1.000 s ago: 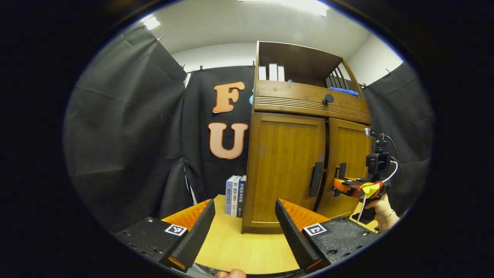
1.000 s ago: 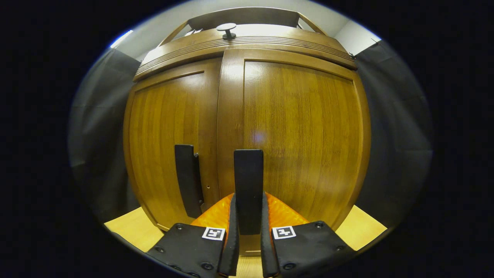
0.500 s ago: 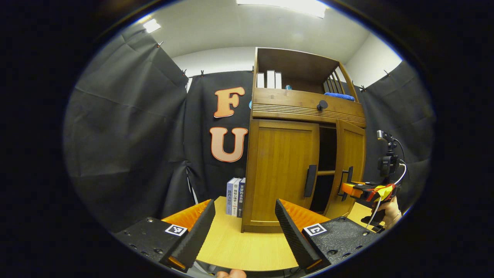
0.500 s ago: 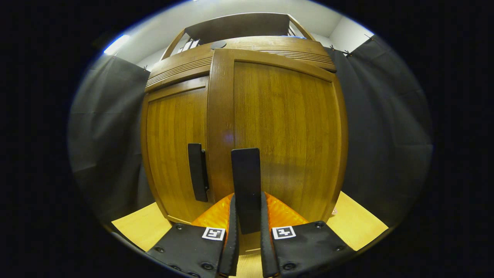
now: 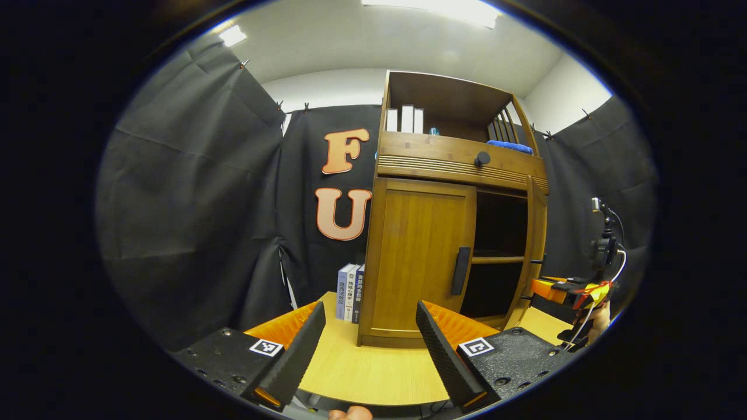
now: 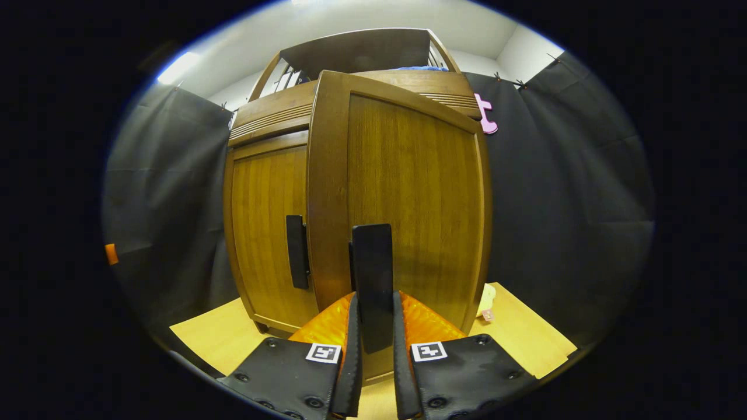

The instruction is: Open the right door of the double-door shoe cabinet with the right hand, and open the left door with the left hand.

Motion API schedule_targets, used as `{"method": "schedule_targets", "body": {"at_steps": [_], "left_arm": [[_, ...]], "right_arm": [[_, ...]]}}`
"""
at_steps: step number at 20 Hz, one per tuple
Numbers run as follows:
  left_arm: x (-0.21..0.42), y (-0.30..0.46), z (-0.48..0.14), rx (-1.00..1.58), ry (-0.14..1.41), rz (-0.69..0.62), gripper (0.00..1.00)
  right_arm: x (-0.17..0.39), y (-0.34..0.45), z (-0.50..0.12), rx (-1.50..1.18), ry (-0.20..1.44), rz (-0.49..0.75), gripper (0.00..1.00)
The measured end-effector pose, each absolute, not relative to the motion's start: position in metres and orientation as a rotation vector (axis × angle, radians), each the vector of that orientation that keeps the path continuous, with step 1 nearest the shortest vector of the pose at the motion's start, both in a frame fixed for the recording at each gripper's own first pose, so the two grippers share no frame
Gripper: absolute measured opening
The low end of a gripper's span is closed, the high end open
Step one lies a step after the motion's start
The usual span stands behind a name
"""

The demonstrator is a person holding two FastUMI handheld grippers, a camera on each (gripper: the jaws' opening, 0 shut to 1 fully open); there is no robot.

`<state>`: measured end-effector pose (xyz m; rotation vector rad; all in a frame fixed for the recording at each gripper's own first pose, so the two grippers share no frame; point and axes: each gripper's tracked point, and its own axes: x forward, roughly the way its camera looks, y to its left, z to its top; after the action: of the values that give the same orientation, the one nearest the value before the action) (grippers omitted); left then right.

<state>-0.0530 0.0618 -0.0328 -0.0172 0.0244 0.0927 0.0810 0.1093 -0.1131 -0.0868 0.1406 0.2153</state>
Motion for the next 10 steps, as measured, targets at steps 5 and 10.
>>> {"method": "schedule_targets", "body": {"at_steps": [5, 10], "left_arm": [[-0.054, 0.045, -0.032, -0.017, 0.026, 0.069, 0.92], [-0.052, 0.028, -0.034, -0.023, 0.037, 0.039, 0.94]], "right_arm": [[0.058, 0.079, -0.109, -0.084, 0.143, 0.185, 0.34], [0.035, 0.050, -0.099, -0.041, 0.152, 0.130, 0.19]]}}
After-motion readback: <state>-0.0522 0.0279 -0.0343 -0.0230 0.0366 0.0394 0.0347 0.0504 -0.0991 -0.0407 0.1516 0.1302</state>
